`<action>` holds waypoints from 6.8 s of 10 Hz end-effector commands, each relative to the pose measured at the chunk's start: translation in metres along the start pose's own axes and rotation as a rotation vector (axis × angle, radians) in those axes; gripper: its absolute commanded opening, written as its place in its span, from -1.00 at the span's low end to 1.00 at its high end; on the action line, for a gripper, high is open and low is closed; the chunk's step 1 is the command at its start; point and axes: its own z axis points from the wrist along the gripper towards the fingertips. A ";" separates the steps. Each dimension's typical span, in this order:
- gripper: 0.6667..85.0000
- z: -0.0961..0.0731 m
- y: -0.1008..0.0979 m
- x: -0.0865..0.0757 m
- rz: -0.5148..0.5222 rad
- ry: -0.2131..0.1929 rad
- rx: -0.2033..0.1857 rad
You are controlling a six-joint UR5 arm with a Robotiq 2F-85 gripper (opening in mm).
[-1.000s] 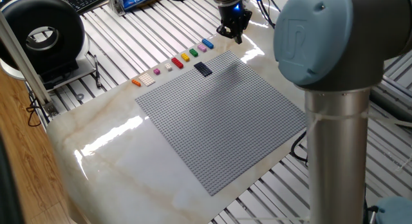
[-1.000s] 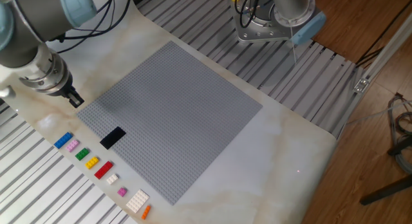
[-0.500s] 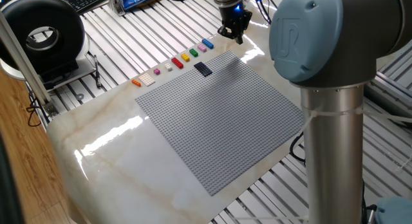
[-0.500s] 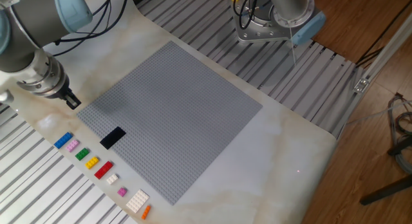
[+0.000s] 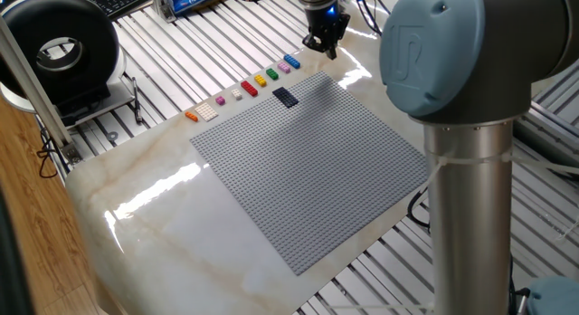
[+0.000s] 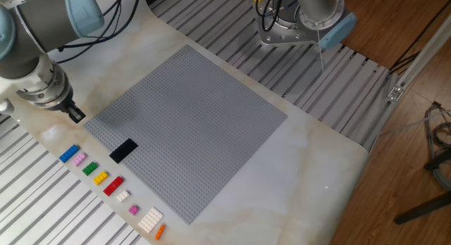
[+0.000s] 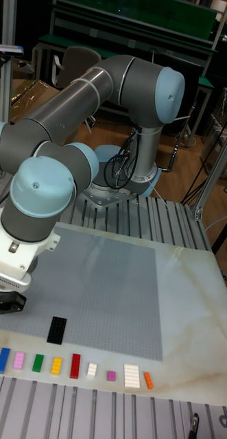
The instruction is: Stack small Lego blocks one on top of the other
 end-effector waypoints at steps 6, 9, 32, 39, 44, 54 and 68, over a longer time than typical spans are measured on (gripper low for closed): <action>-0.99 0.002 -0.007 -0.008 -0.017 -0.038 -0.011; -0.99 -0.010 -0.014 -0.020 -0.050 -0.094 -0.036; 0.65 -0.019 0.045 -0.059 -0.188 -0.250 -0.194; 0.46 -0.007 0.043 -0.075 -0.184 -0.299 -0.195; 0.43 -0.006 0.054 -0.078 -0.153 -0.310 -0.213; 0.18 0.003 0.061 -0.077 -0.122 -0.319 -0.230; 0.01 0.011 0.063 -0.056 -0.108 -0.243 -0.231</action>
